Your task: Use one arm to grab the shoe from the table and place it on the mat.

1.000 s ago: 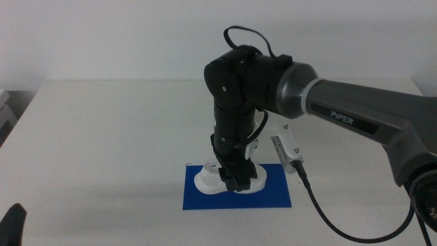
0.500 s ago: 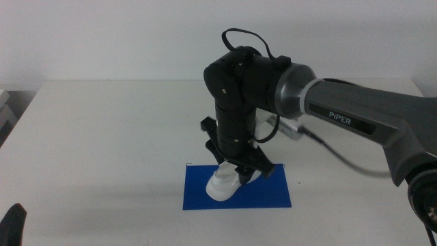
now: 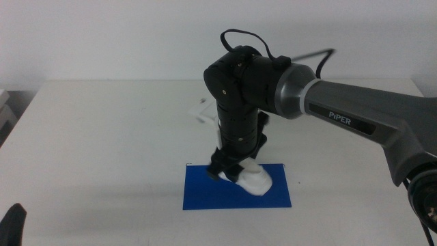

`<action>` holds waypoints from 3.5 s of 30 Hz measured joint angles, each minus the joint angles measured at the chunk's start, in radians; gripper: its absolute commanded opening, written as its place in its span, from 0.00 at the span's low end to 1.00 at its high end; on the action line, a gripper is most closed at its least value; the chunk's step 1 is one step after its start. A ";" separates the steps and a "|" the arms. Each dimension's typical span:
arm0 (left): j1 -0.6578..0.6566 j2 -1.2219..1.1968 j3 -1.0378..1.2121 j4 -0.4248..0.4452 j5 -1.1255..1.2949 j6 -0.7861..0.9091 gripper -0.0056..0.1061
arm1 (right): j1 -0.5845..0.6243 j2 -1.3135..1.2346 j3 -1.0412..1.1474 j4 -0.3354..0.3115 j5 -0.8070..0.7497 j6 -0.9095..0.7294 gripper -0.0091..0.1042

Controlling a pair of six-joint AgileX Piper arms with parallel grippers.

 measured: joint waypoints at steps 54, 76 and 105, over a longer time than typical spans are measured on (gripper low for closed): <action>0.000 0.000 0.000 0.000 0.000 -0.001 0.88 | -0.056 0.061 0.000 0.101 -0.012 -0.823 0.75; 0.000 0.000 0.000 0.000 0.000 -0.001 0.88 | -0.225 -0.574 0.486 0.204 -0.343 -0.294 0.75; 0.000 0.000 0.000 0.000 0.000 0.000 0.88 | -0.396 -1.756 1.631 0.233 -1.118 -0.063 0.72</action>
